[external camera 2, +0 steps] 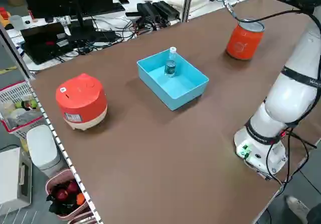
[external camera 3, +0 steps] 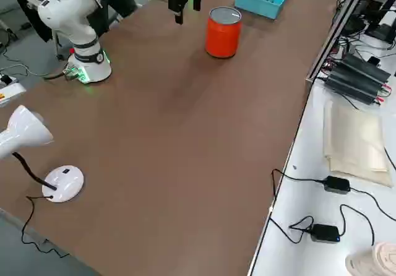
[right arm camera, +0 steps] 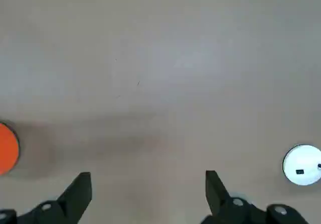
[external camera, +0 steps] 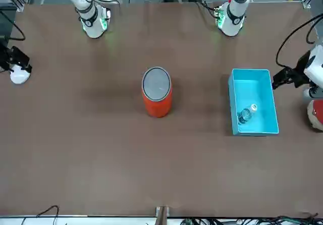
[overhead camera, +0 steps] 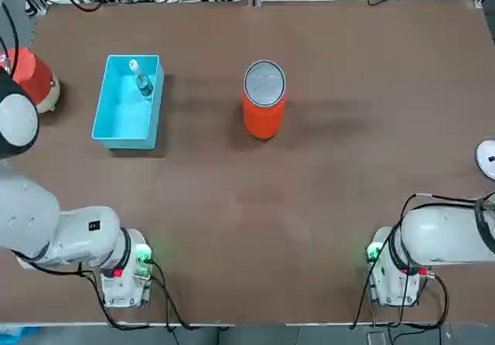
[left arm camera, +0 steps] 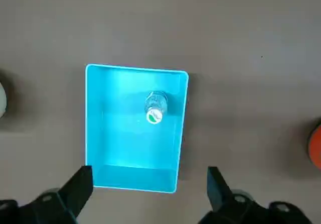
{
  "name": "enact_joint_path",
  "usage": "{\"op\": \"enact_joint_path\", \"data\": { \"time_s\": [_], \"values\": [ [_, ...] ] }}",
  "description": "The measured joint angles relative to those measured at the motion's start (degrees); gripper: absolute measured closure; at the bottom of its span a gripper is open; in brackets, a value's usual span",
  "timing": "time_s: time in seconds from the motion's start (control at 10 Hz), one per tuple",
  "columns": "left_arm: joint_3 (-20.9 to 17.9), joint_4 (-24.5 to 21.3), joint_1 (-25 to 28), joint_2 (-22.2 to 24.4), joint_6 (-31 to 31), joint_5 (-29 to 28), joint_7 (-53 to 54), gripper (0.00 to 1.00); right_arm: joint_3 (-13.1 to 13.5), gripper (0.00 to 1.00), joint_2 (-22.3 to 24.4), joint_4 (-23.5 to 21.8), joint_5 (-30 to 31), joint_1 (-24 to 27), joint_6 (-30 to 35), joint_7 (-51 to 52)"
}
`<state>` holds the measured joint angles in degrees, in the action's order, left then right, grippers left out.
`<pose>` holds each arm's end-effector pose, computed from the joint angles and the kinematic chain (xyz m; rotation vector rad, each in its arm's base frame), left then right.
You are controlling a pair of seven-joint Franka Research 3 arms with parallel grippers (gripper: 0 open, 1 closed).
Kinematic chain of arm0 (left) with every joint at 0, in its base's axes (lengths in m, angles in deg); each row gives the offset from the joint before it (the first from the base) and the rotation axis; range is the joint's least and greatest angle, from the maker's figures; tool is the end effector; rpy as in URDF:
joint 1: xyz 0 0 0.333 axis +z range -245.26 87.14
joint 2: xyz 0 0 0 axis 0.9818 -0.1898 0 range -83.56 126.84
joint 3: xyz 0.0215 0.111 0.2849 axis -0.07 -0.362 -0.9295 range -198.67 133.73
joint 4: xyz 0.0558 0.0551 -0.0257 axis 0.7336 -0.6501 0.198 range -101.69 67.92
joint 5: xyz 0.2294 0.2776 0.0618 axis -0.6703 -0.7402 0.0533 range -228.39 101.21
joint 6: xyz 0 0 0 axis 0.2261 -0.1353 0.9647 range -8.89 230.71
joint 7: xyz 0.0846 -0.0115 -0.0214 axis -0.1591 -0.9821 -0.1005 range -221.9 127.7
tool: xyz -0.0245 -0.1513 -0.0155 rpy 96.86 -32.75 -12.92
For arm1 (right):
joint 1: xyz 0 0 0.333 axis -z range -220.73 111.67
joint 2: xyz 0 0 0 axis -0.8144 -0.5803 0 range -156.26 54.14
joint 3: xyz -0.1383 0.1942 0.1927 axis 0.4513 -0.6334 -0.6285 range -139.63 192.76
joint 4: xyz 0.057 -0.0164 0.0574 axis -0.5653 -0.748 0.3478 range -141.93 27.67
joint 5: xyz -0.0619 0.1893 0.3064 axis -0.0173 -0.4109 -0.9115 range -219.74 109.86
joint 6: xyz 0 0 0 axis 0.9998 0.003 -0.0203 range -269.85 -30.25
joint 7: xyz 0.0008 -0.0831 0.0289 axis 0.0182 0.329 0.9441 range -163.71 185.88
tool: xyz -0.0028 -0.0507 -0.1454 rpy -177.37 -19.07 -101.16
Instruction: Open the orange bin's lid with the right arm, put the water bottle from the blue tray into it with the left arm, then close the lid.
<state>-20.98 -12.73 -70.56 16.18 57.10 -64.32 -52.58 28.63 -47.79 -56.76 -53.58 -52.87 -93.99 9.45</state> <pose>0.5537 -0.0227 0.5398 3.1364 0.0682 -0.0418 0.5072 -0.0371 0.5871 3.1161 -0.1467 0.0287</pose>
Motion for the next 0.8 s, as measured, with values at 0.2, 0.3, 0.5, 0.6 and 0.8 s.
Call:
{"op": "enact_joint_path", "data": {
  "time_s": [0.2, 0.3, 0.5, 0.6, 0.8],
  "values": [
    [0.0, 0.0, 0.0, 0.0, 0.0, 0.0, 0.0, 0.00, 0.0, 0.00, 0.0, 0.0, 0.0, 0.0, 0.0, 0.0],
    [0.0, 0.0, 0.0, 0.0, 0.0, 0.0, 0.0, 0.00, 0.0, 0.00, 0.0, 0.0, 0.0, 0.0, 0.0, 0.0],
    [-0.1, 0.0, 0.1, 0.0, 0.0, 0.0, 0.0, 0.00, -0.2, 0.11, 0.0, -0.1, -0.1, 0.0, 0.0, 0.0],
    [-0.1, -0.1, 0.5, 0.0, 0.0, 0.0, 0.0, 0.00, -0.6, 0.15, 0.0, -0.1, -0.2, -0.2, 0.0, -0.2],
    [-0.2, -0.5, 2.8, -0.4, 0.0, 0.0, 0.5, 0.00, -1.0, 0.48, -0.2, -0.2, -0.4, -2.8, -0.1, -5.2]
  ]
}}
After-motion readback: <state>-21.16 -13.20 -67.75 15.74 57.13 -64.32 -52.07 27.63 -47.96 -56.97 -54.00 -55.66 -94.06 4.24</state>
